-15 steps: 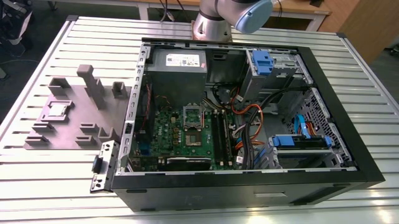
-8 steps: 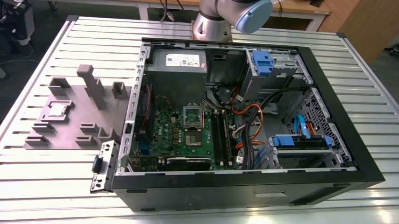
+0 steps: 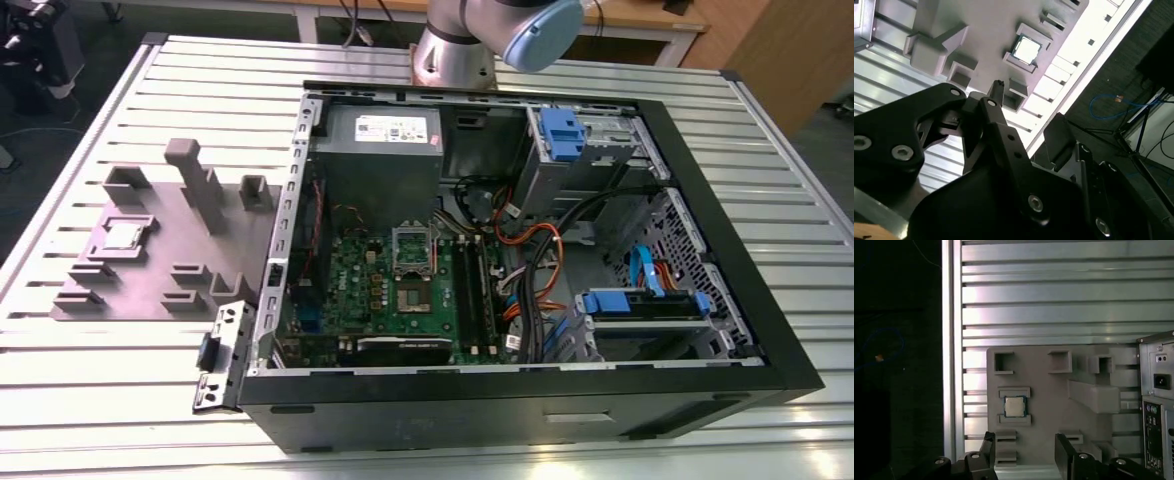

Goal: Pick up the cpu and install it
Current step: 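Pick up the cpu and move it towards the insertion slot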

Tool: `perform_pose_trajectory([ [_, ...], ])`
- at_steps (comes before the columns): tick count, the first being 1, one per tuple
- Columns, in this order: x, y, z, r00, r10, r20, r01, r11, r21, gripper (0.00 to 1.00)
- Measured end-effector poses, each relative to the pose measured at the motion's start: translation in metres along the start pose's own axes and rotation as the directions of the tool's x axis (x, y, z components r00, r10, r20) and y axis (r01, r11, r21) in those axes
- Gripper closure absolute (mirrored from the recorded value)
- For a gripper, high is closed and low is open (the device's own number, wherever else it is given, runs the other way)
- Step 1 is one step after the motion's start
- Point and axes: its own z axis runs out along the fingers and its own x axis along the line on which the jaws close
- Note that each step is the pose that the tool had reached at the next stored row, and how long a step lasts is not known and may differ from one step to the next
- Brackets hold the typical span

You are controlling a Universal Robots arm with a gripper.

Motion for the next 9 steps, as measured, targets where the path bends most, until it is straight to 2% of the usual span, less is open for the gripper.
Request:
perform_pose_trajectory([
  [4, 0.0000, -0.0002, 0.0061, 0.9986, -0.053, -0.0053, 0.053, 0.9986, 0.0006, 0.41],
  [9, 0.0001, -0.0004, 0.0070, 0.9982, -0.060, -0.0057, 0.060, 0.9982, 0.0006, 0.41],
])
